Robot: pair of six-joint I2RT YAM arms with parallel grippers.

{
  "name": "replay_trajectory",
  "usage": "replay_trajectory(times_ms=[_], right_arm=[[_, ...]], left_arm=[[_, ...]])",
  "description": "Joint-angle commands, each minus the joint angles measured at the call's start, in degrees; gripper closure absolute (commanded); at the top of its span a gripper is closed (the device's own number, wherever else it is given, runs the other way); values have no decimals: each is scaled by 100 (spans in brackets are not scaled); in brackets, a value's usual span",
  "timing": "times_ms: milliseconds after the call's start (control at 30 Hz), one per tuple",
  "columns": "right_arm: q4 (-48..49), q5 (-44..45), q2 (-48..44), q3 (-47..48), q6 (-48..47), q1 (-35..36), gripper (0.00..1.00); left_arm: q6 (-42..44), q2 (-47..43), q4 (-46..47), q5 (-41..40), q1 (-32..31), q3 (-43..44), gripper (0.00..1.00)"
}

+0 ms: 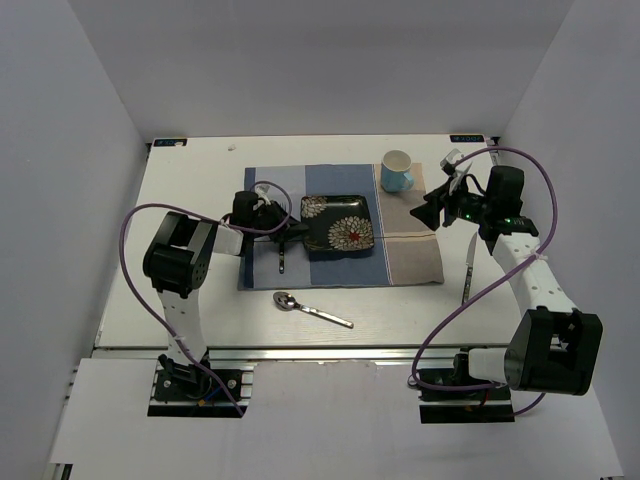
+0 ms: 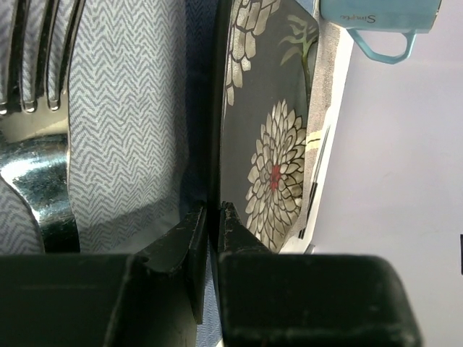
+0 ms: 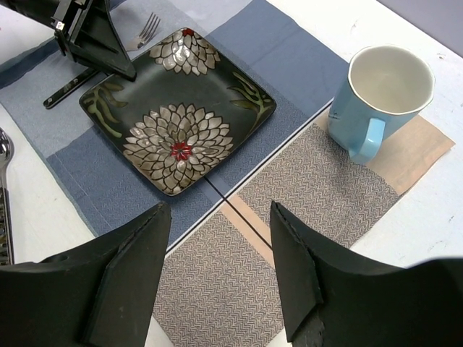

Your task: Set the dinner table for one person

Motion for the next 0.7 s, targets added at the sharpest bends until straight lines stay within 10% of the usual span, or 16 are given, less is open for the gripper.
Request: replay_trajectory(times_ms=[0, 267, 667], right_arm=[[42, 7, 1, -34, -81, -13, 37], [-19, 16, -52, -104, -116, -13, 36], [-581, 814, -87, 45, 138, -13, 37]], left_arm=[[18, -575, 291, 252, -36, 168, 90], [493, -900, -614, -196, -36, 203, 38], [1863, -2446, -3284, -1706, -45, 1002, 31]])
